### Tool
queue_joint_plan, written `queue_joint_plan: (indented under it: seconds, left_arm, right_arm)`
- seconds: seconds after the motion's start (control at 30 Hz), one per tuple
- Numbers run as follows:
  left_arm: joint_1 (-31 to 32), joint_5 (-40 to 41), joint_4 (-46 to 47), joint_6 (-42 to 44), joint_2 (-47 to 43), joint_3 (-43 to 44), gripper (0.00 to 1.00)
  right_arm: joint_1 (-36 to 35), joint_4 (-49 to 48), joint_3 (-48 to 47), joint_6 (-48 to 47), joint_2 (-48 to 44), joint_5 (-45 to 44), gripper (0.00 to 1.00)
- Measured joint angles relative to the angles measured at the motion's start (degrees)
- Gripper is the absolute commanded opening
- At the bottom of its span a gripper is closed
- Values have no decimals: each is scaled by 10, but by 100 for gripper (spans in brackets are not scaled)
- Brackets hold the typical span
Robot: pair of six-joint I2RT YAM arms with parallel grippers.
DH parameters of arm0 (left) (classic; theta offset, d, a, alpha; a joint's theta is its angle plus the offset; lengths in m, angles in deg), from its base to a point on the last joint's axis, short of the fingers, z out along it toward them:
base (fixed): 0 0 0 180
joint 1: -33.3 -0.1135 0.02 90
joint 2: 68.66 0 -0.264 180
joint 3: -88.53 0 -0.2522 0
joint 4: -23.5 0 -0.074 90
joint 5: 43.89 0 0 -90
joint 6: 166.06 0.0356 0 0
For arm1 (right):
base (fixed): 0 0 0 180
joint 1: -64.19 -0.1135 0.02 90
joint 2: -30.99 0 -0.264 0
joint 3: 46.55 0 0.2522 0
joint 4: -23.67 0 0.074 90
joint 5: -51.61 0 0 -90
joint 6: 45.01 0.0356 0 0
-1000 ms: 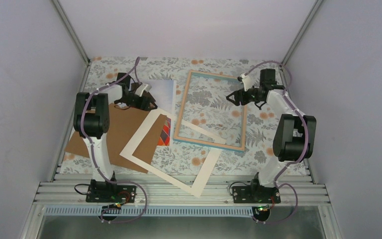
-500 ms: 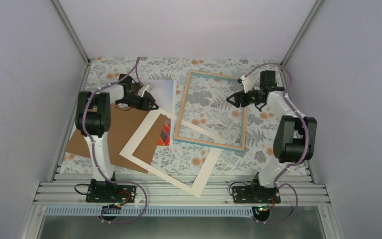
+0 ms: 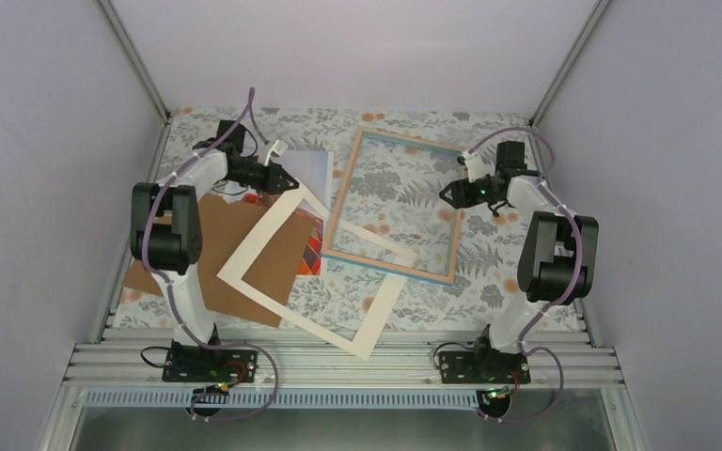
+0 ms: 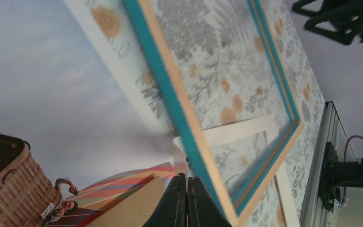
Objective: Put the photo into the frame
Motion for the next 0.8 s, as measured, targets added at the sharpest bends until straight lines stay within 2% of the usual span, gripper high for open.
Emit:
queue_joint_plan:
  seconds: [0.2,0.5,0.8]
  left_arm:
    - [-23,22,-29,-19,-60,33,2]
    - [-44,46,-82,0,-95,83,2]
    - [-54,120,-118,10,-150,124,2]
  right_arm:
    - [11,-11,4,12,3,-31,58]
    - [11,-31,13,29,28,-90,55]
    - [11,-41,14,31,32,-145,53]
